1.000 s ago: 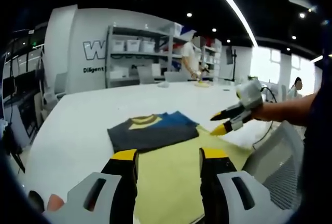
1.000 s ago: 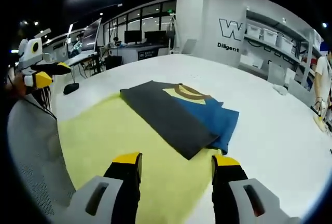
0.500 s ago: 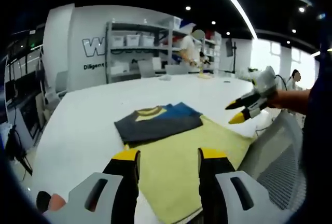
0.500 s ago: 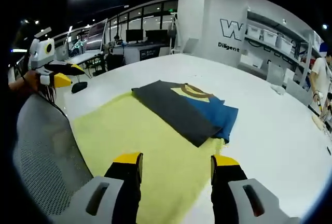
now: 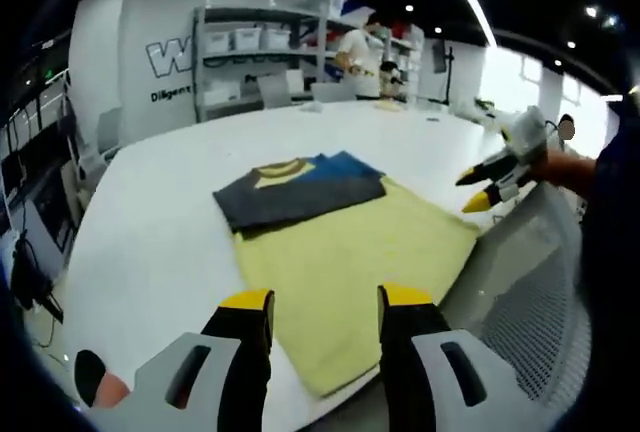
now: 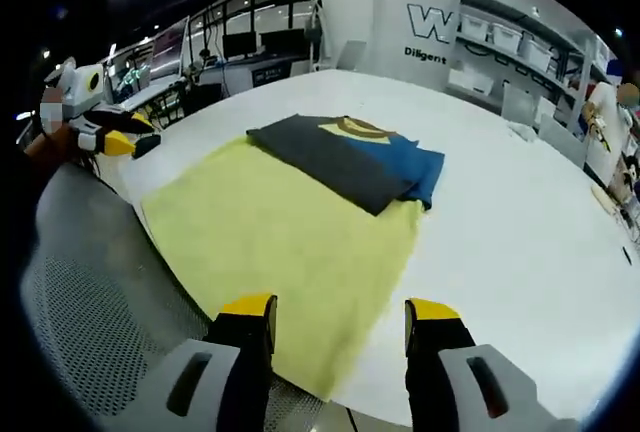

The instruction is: Fold the garment on the visible template until the final outline fits inside the template.

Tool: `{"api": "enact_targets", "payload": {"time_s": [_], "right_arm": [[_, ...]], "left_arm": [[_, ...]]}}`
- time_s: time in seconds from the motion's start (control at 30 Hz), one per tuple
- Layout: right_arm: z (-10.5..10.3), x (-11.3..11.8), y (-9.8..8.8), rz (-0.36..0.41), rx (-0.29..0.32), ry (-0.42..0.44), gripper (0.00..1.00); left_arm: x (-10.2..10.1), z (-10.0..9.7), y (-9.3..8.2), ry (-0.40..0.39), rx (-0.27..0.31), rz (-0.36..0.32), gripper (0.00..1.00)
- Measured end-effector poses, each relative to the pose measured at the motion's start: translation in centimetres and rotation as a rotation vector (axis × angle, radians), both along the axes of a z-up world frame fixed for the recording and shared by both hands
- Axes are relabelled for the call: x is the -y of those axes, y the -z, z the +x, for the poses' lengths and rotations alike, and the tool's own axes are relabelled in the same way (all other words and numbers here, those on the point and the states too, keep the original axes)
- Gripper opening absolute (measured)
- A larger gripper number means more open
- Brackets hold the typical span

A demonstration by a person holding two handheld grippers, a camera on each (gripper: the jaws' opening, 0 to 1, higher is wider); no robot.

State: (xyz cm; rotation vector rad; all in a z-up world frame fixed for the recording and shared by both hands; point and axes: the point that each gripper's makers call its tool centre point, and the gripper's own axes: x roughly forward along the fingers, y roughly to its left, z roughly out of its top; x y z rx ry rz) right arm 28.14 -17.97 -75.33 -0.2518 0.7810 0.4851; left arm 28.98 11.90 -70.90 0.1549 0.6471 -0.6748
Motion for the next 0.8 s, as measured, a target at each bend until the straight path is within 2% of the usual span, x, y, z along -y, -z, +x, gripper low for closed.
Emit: {"api": "enact_targets", "payload": {"time_s": [0.07,0.23,0.3,0.37,0.43,0.63,0.8], "right_arm": [[-0.1,0.0,0.1,-0.003,-0.013,0.001,0.52],[-0.4,0.5,0.8,-0.026,-0.052,0.021,0.51],[-0.5,0.8,1.1,-0.032,-0.072,0.03,0.5],[-0.7,1.1,1.3,-0.029,-0.09,0.04,0.49],[-1.1,1.4,1.8,-0.034,-0.119,0.045,0.46],[-2.3,1.4,2.8,-0.026,-0.196,0.045,0.39],[-2.9,1.2,3.0,-0.021,-0.236,0.029,0.33]], "left_arm": [[-0.2,-0.3,0.9,0.003,-0.043,0.03,0.39],[-1.0,-1.5,4.1,-0.013,-0.229,0.107,0.37],[-1.2,-1.6,4.9,-0.012,-0.257,0.139,0.36],[-1.4,-2.2,5.7,-0.004,-0.309,0.163,0.34],[-1.3,-2.2,6.1,0.002,-0.314,0.168,0.3],[-2.4,-2.7,7.7,0.002,-0.369,0.259,0.28],[-2.7,-2.4,8.3,-0.01,-0.398,0.253,0.25]]}}
